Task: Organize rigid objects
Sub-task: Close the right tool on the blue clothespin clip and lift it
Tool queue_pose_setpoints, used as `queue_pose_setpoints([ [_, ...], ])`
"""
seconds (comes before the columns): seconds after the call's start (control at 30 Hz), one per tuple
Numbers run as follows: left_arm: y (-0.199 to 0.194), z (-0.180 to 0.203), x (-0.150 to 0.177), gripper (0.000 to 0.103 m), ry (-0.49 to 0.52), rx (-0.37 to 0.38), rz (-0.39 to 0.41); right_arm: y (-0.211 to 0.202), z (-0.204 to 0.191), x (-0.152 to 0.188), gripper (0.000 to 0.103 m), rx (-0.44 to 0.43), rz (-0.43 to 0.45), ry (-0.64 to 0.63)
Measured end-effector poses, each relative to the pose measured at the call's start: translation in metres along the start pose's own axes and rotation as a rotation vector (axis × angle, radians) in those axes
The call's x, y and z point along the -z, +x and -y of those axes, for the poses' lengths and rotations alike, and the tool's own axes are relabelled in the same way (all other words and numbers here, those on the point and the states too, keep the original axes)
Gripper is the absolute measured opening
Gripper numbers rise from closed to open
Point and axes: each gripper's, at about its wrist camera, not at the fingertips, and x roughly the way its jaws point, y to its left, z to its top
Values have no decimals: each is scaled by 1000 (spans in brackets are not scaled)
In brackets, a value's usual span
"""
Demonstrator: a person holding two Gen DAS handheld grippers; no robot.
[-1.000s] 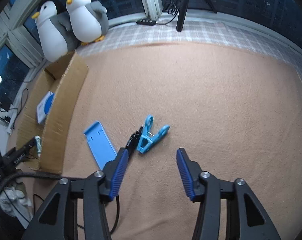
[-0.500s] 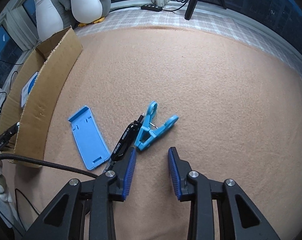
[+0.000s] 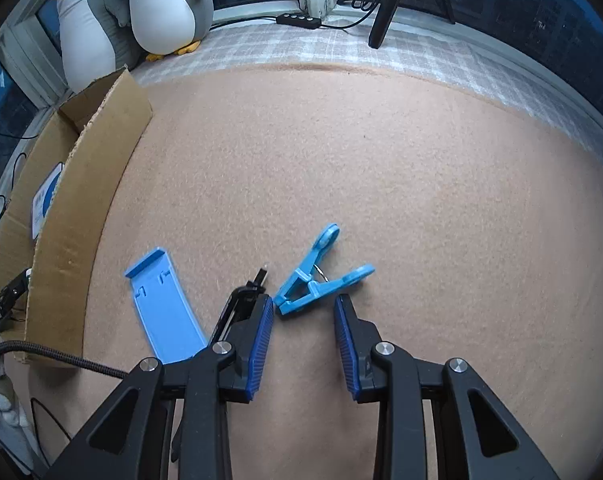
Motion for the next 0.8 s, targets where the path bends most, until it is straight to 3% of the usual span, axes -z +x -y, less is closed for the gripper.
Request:
queue_pose_setpoints([
  [0.1, 0, 0, 0, 45, 1, -1, 0, 2, 4, -6, 29, 2, 2, 1],
  [0.3, 0, 0, 0, 45, -1, 0, 0, 6, 16, -19, 29, -74, -24, 37],
  [0.5, 0, 0, 1, 45, -3, 2, 0, 10, 6, -25, 27, -23, -22, -3],
  [0.6, 0, 0, 1, 45, -3, 2, -1, 11, 2, -28, 19, -3, -21, -17],
  [0.8, 0, 1, 1, 45, -5, 2, -1, 12, 2, -30, 17, -1, -20, -24],
])
